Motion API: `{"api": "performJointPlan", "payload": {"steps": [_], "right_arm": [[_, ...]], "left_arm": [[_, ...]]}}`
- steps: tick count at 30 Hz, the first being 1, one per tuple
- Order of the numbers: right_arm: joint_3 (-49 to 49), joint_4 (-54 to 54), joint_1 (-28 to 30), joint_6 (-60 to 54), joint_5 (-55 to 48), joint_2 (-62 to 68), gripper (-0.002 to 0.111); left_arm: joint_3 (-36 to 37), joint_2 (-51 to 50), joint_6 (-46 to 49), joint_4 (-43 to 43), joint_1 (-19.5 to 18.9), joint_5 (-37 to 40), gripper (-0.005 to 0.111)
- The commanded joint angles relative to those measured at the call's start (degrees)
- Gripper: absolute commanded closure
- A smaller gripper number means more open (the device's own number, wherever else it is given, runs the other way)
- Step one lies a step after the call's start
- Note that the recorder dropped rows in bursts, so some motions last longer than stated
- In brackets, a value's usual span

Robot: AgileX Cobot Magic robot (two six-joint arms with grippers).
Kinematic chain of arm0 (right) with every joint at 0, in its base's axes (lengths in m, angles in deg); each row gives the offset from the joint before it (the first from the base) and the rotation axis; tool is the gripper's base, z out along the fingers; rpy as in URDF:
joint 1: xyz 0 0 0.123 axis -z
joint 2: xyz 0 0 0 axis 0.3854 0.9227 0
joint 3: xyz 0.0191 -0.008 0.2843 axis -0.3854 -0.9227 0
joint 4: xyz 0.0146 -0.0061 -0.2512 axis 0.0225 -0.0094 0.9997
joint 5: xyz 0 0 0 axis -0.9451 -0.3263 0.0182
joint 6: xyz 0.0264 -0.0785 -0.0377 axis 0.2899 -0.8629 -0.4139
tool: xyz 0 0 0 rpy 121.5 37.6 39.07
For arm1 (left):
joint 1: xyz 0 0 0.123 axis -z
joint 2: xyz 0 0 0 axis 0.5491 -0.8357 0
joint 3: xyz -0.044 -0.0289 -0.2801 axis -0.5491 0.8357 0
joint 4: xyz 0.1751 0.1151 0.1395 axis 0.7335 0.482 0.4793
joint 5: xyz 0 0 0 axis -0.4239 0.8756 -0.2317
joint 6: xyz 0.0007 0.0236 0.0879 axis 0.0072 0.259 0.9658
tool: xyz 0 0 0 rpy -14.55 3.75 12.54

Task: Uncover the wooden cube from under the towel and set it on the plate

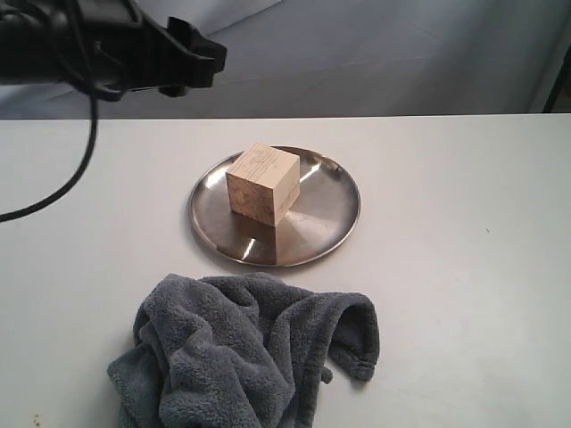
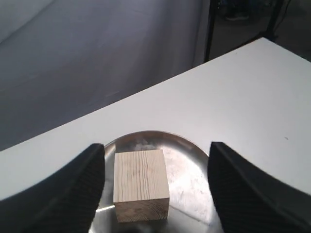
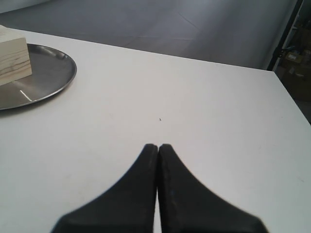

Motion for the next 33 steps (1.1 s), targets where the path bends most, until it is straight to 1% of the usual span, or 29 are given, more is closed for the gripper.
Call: {"api": "performJointPlan", "payload": {"steps": [1,3,6,8,13,20,23,25,28,30,33], "right_arm": [[-0.2,-0.3,0.0,-0.2,0.2,-0.3,0.108],[-0.2,-0.3,0.0,-0.2,0.2,-0.3,0.108],[-0.2,-0.3,0.0,-0.2,0.2,-0.3,0.108],[-0.2,-0.3,0.0,-0.2,0.2,-0.3,0.108],[-0.2,-0.3,0.0,-0.2,0.2,-0.3,0.108],[-0.2,-0.3,0.0,-0.2,0.2,-0.3,0.108],[-0.2,-0.3,0.0,-0.2,0.2,-0.3,0.108],[-0.2,-0.3,0.0,-0.2,0.2,-0.3,0.108],[-0.2,-0.3,0.0,-0.2,0.2,-0.3,0.108],[-0.2,-0.3,0.0,-0.2,0.2,-0.3,0.108],[-0.2,-0.3,0.0,-0.2,0.2,-0.3,0.108]], "left_arm": [[7.2,8.8,-0.4,-1.8,0.0,-2.0,0.057],[10.7,12.0,-0.4,-2.1,0.0,-2.2,0.068],[16.8,16.7,-0.4,-3.1,0.0,-4.0,0.088],[20.7,19.6,-0.4,-4.1,0.0,-6.0,0.106],[27.9,26.2,-0.4,-8.6,0.0,-8.8,0.107],[35.7,36.8,-0.4,-9.2,0.0,-8.6,0.107],[38.4,40.3,-3.8,-10.0,0.0,-6.4,0.107],[39.4,42.3,-2.8,-9.4,0.0,-5.9,0.107],[39.5,45.2,-1.6,-4.8,0.0,-5.9,0.107],[39.5,46.6,-1.8,-5.0,0.0,-4.6,0.107],[39.5,47.8,-1.6,-4.7,0.0,-4.7,0.107]]}}
